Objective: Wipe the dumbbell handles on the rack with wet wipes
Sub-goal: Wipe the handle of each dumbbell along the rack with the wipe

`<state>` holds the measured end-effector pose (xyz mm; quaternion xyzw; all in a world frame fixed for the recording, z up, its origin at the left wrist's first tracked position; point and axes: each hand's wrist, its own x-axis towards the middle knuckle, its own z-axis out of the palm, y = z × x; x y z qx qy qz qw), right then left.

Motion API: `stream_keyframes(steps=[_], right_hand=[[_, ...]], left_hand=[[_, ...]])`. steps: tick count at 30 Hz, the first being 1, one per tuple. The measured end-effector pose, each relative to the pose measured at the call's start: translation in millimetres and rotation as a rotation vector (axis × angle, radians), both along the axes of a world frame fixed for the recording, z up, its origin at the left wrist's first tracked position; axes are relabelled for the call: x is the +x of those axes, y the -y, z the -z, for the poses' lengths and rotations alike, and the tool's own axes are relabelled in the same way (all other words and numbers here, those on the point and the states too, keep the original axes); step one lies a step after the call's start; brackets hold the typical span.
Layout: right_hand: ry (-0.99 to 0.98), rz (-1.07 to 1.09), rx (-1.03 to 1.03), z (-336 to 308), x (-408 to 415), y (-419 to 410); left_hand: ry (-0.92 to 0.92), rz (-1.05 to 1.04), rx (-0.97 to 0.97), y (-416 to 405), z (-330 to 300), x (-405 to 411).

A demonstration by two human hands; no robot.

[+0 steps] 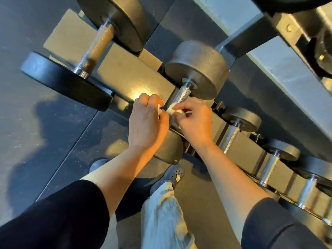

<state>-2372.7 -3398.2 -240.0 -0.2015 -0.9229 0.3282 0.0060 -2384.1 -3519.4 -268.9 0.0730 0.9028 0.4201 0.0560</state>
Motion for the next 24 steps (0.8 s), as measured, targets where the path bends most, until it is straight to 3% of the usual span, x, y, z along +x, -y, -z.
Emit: stream_keyframes(steps=[3,9,24], right_hand=[[-0.219,-0.036,0.157,-3,-21,-2],[0.007,-0.437,0.559,22,-26,-12],[0.231,-0.606,0.393,7,-3,-12]], left_hand=[[0.002,-0.001,0.037,2,4,-2],[-0.028,0.129,0.110,17,15,-4],[-0.012,0.107,0.148,20,20,-2]])
